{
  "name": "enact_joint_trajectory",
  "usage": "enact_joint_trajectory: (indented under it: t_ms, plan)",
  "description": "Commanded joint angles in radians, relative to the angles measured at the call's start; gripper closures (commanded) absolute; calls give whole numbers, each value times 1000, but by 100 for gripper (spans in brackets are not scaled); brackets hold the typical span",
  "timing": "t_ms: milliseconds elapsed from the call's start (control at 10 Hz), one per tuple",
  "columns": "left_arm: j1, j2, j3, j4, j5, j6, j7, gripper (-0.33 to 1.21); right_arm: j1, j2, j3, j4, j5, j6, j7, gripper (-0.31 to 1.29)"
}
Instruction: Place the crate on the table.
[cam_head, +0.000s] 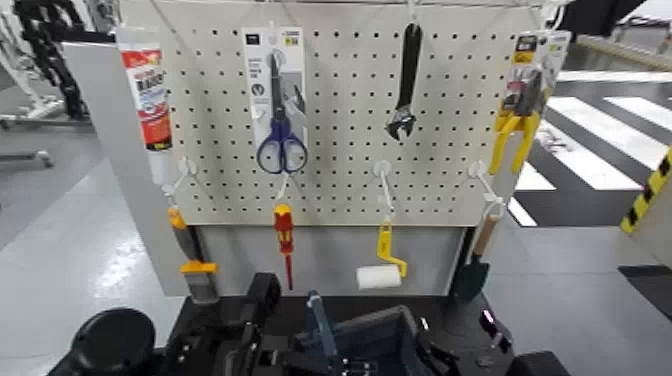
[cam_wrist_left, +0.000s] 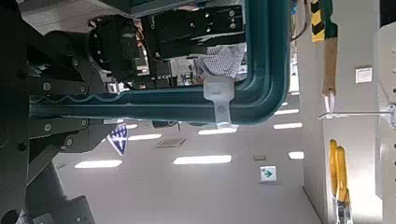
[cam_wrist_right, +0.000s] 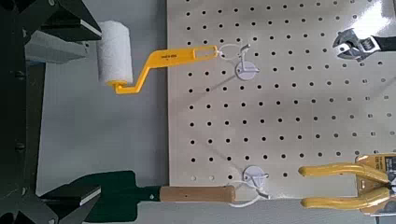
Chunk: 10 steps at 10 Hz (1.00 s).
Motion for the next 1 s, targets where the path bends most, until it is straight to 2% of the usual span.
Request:
enact_joint_trajectory:
  t_ms: [100,400,600,800,1000]
  plan:
    - [-60,20,-45,39,-66,-8,-74,119,0,0,3,2,-1,-3,0,14]
    - [-123,38,-87,85,-161,-29,-186,119,0,3,4,5,-4,-11,0,14]
    - [-158,38,-130,130,-223,-54,-275,119,2,5,6,5,-4,-11,-2,14]
    - [-187,24,-173,156,-264,-81,-353,119,2,5,6,5,-6,-14,-2,14]
    - [-203,18,-209,191,-264,-103,-387,119,2,5,8,8,-6,-17,-2,14]
